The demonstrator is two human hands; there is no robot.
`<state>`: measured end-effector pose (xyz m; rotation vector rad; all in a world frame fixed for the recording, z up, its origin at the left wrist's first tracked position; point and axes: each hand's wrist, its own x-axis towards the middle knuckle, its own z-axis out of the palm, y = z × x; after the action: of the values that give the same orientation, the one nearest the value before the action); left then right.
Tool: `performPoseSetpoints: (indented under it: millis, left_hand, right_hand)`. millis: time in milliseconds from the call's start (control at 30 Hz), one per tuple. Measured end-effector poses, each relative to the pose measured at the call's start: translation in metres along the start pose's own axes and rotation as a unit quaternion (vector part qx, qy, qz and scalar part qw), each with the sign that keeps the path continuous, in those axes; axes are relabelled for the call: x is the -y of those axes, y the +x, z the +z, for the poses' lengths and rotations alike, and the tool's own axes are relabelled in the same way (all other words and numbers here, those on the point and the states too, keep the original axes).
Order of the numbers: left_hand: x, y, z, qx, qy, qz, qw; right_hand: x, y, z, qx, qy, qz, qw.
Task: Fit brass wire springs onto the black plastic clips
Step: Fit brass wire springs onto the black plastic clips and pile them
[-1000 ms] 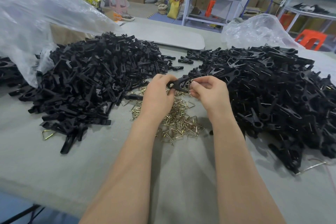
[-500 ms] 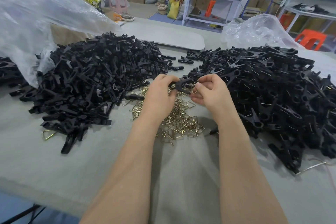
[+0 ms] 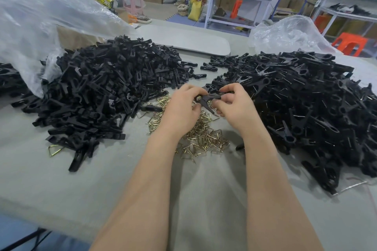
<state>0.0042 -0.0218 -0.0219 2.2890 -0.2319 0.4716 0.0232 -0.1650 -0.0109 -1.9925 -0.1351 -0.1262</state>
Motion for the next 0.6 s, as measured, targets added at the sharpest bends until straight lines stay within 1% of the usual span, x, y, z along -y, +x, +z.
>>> performPoseSetpoints:
  millis: [100, 167, 233, 333, 433, 533, 600]
  left_hand:
    - [0.0003, 0.0000, -0.0015, 0.014, -0.007, 0.010, 1.000]
    - [0.0005, 0.0000, -0.0020, 0.017, -0.012, 0.005, 1.000]
    - [0.0009, -0.0001, -0.0024, 0.012, -0.017, -0.001, 1.000]
    - [0.0011, -0.0001, -0.0028, 0.001, -0.013, -0.010, 1.000]
    - [0.0013, 0.0004, -0.0021, -0.014, -0.002, -0.025, 1.000]
    - [0.0014, 0.0008, -0.0001, -0.014, 0.005, -0.032, 0.999]
    - [0.0016, 0.0006, 0.0007, -0.012, 0.004, -0.029, 0.999]
  right_hand:
    - [-0.0002, 0.0003, -0.0042, 0.011, 0.020, 0.012, 1.000]
    - [0.0000, 0.0002, -0.0057, 0.019, 0.059, 0.030, 0.998]
    - [0.0004, 0.0001, -0.0061, 0.025, 0.111, 0.054, 0.992]
    - [0.0014, -0.0004, -0.0074, 0.033, 0.139, 0.070, 0.987]
    - [0.0014, 0.0004, -0.0076, 0.026, 0.111, 0.057, 0.992]
    - [-0.0006, 0.0022, -0.0061, -0.022, 0.064, 0.037, 0.997]
    - [-0.0009, 0.0023, -0.0053, -0.033, 0.042, 0.037, 0.998]
